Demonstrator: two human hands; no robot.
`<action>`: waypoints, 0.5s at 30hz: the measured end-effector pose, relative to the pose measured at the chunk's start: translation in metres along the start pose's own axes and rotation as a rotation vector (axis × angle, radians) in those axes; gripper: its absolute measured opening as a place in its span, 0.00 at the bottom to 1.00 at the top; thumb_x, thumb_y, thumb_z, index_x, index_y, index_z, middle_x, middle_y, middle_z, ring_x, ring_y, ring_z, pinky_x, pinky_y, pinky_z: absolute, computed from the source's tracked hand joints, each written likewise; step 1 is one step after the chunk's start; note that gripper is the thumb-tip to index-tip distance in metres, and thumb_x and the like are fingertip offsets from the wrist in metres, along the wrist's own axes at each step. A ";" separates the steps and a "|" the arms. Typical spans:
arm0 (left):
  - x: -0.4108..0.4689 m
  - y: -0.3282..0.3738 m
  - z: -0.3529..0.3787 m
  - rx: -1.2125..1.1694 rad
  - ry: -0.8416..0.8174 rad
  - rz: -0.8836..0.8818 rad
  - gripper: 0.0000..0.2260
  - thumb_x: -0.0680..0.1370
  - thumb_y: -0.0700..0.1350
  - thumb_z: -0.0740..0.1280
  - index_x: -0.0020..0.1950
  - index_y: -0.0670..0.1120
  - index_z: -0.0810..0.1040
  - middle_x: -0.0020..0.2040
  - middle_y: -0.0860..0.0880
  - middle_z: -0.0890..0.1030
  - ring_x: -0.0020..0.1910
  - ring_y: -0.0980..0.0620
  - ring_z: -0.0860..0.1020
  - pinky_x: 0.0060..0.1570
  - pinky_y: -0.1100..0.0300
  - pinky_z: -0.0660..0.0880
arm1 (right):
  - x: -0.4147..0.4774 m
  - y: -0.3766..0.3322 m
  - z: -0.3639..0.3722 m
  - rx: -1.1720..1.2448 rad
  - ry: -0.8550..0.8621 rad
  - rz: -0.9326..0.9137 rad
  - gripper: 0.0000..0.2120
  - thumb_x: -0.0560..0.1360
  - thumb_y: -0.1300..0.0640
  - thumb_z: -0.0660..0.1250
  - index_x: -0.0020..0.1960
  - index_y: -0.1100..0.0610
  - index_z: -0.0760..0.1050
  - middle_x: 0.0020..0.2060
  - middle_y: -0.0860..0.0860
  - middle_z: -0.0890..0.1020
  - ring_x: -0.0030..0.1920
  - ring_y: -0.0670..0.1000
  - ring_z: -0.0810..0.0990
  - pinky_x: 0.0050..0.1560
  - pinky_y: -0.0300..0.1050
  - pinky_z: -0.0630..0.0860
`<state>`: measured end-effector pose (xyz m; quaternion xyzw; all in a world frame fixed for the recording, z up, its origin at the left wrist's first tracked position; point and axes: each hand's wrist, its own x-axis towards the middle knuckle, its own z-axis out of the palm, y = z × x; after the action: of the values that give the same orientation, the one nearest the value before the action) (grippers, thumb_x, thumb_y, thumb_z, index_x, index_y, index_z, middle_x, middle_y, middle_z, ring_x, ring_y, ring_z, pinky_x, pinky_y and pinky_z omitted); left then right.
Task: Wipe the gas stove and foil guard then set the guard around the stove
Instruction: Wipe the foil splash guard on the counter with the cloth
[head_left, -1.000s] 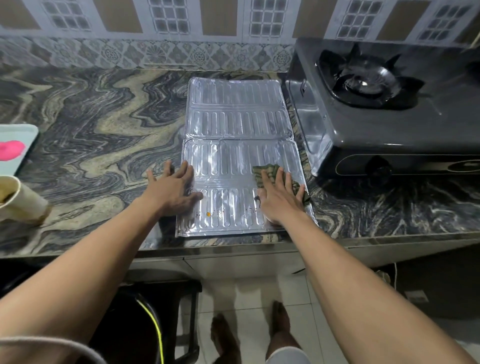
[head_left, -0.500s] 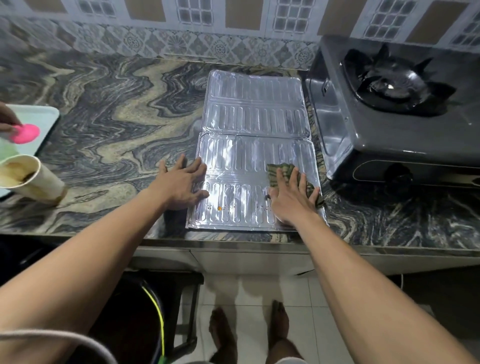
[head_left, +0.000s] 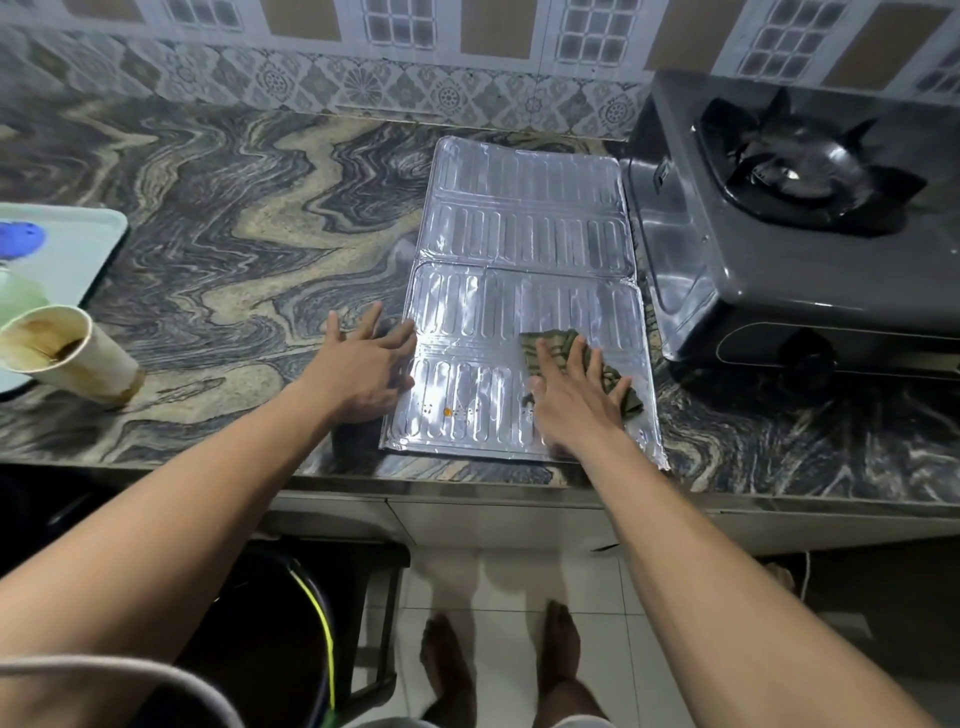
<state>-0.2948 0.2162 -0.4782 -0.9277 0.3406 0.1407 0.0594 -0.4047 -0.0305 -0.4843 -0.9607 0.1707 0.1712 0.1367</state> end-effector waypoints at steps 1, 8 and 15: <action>-0.001 -0.001 -0.001 -0.003 -0.003 0.007 0.31 0.83 0.58 0.54 0.82 0.49 0.47 0.81 0.55 0.44 0.79 0.42 0.37 0.69 0.28 0.39 | -0.003 -0.007 0.002 -0.006 0.000 -0.040 0.28 0.85 0.48 0.47 0.80 0.41 0.38 0.79 0.55 0.35 0.78 0.60 0.33 0.72 0.74 0.37; 0.008 -0.014 -0.003 -0.066 -0.048 0.064 0.26 0.82 0.49 0.53 0.81 0.53 0.54 0.81 0.58 0.48 0.80 0.41 0.44 0.69 0.27 0.42 | -0.011 -0.053 0.015 -0.044 -0.036 -0.233 0.33 0.83 0.53 0.54 0.79 0.37 0.39 0.79 0.56 0.35 0.77 0.62 0.32 0.71 0.75 0.35; 0.003 -0.014 0.001 -0.094 -0.060 0.032 0.30 0.80 0.47 0.56 0.81 0.53 0.48 0.81 0.58 0.45 0.80 0.41 0.43 0.69 0.29 0.39 | -0.019 -0.074 0.018 -0.113 -0.094 -0.359 0.42 0.77 0.64 0.59 0.79 0.34 0.42 0.78 0.57 0.34 0.77 0.63 0.32 0.70 0.75 0.33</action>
<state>-0.2833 0.2251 -0.4799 -0.9194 0.3463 0.1851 0.0238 -0.3990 0.0474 -0.4787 -0.9728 -0.0198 0.1982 0.1186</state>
